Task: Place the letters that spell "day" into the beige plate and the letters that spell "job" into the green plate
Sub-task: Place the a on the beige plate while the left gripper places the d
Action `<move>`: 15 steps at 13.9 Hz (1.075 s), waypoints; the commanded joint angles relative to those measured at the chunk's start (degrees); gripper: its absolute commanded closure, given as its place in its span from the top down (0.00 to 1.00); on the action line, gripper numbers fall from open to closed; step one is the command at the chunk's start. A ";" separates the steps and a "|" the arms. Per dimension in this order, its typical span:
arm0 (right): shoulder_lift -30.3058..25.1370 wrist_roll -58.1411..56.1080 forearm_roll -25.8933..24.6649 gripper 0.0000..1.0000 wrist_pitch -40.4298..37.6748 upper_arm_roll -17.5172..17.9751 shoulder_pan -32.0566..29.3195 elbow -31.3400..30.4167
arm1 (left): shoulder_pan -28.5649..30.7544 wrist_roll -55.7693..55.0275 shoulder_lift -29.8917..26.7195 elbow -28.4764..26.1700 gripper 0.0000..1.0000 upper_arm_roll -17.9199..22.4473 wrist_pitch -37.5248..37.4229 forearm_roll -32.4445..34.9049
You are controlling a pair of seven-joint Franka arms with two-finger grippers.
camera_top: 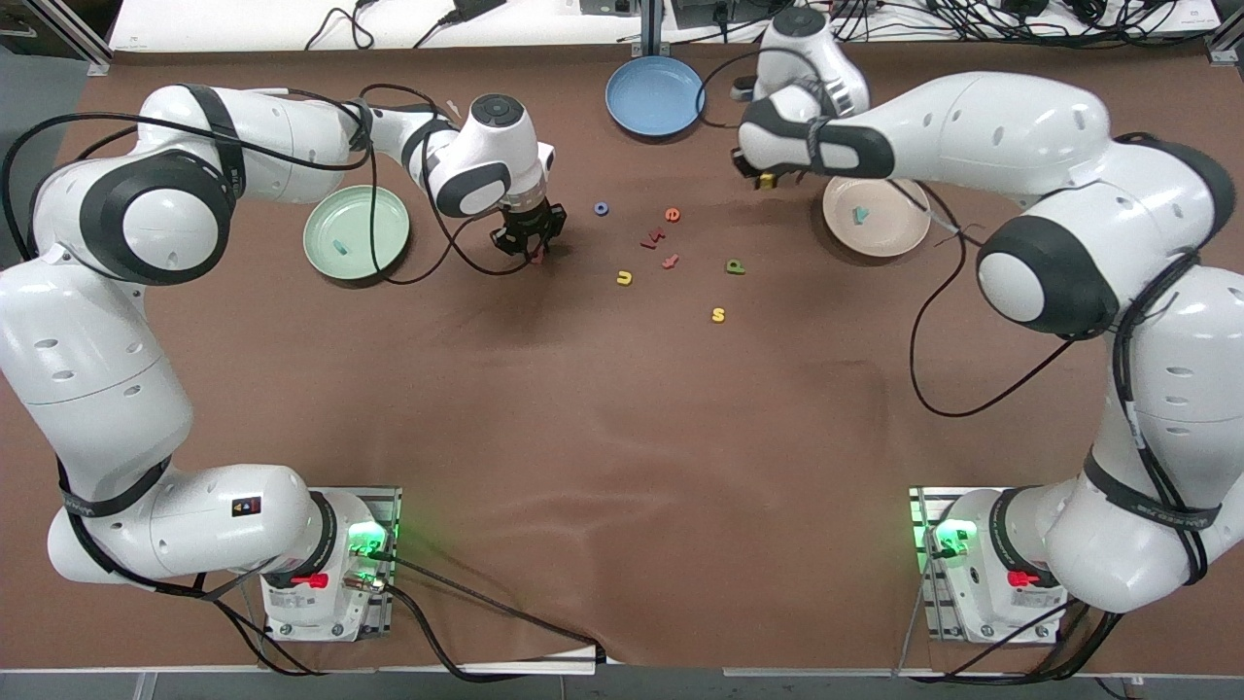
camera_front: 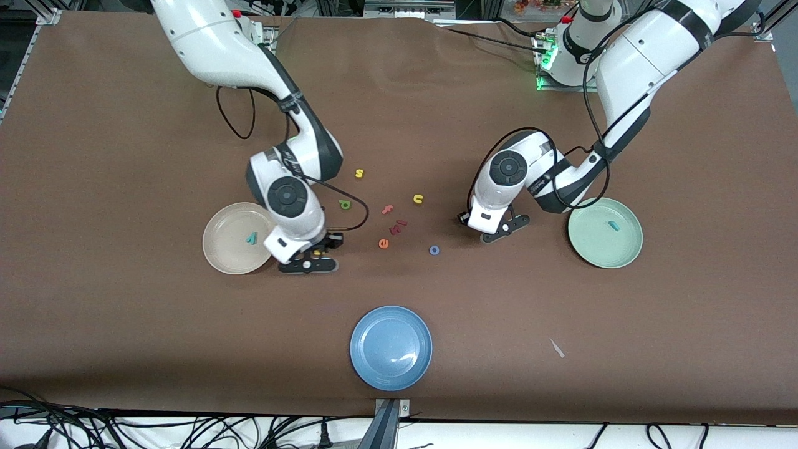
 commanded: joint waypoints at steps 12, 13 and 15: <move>-10.12 -19.58 0.23 0.99 1.89 -12.19 -3.29 -22.27 | 32.45 24.55 -3.73 5.81 0.09 -14.67 -31.02 -7.88; -11.44 -19.23 0.23 0.99 1.02 -11.93 -3.20 -22.18 | 34.82 27.64 -3.99 5.63 0.09 -14.41 -31.64 -6.83; -13.99 -17.91 0.75 0.99 -3.45 -9.83 -3.11 -22.18 | 37.73 29.95 -2.94 5.19 0.09 -13.62 -31.56 -1.84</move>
